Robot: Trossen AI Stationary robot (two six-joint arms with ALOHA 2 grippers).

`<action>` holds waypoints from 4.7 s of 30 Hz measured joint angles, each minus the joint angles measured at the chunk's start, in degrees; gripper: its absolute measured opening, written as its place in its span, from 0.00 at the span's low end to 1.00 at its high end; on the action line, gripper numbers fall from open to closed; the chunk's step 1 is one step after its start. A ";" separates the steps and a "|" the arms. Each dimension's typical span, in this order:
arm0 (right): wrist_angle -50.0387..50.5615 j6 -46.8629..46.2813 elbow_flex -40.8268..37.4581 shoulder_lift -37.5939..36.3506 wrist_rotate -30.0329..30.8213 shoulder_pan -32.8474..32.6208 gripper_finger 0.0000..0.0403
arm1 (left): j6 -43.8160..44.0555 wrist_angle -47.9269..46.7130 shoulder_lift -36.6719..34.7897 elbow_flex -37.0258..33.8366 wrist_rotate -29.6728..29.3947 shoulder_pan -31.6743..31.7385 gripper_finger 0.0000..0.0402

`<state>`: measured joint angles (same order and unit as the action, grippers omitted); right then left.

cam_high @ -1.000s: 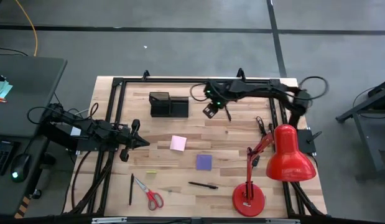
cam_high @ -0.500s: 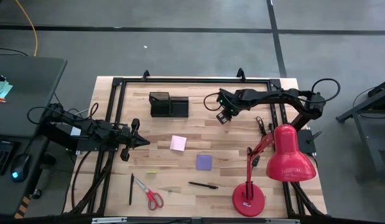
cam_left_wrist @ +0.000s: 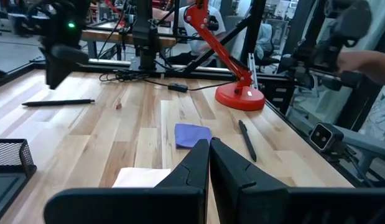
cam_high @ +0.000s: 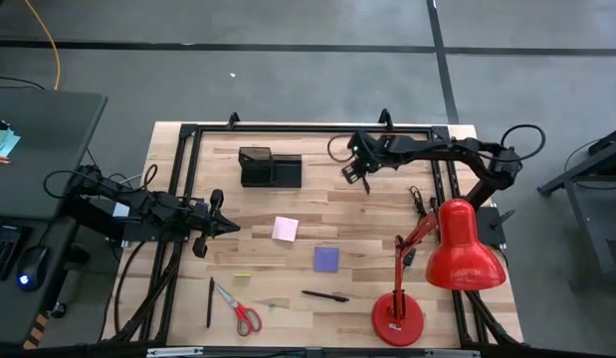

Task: Pick and place office supplies into organizer
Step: Put the black pen into the black desk organizer

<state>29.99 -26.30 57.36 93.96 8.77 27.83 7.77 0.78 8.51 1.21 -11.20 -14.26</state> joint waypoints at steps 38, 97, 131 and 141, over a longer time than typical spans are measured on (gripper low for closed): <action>-6.07 4.80 0.00 9.07 -5.73 9.04 0.34 | -1.49 0.21 0.00 0.01 -0.42 0.00 0.00; -11.02 9.55 8.35 12.54 -6.00 0.00 0.02 | -1.49 0.10 0.00 0.01 -0.42 0.00 0.00; -47.05 23.70 22.44 13.04 -9.40 -12.10 0.01 | -1.49 0.10 -0.01 0.01 -0.39 0.00 0.00; -63.40 23.69 22.38 21.11 -10.94 -11.34 0.01 | -1.49 0.19 0.02 0.01 -0.40 -0.02 0.00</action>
<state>-33.41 -2.61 79.75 115.06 -2.17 16.49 6.28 0.97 8.54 1.21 -11.60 -14.28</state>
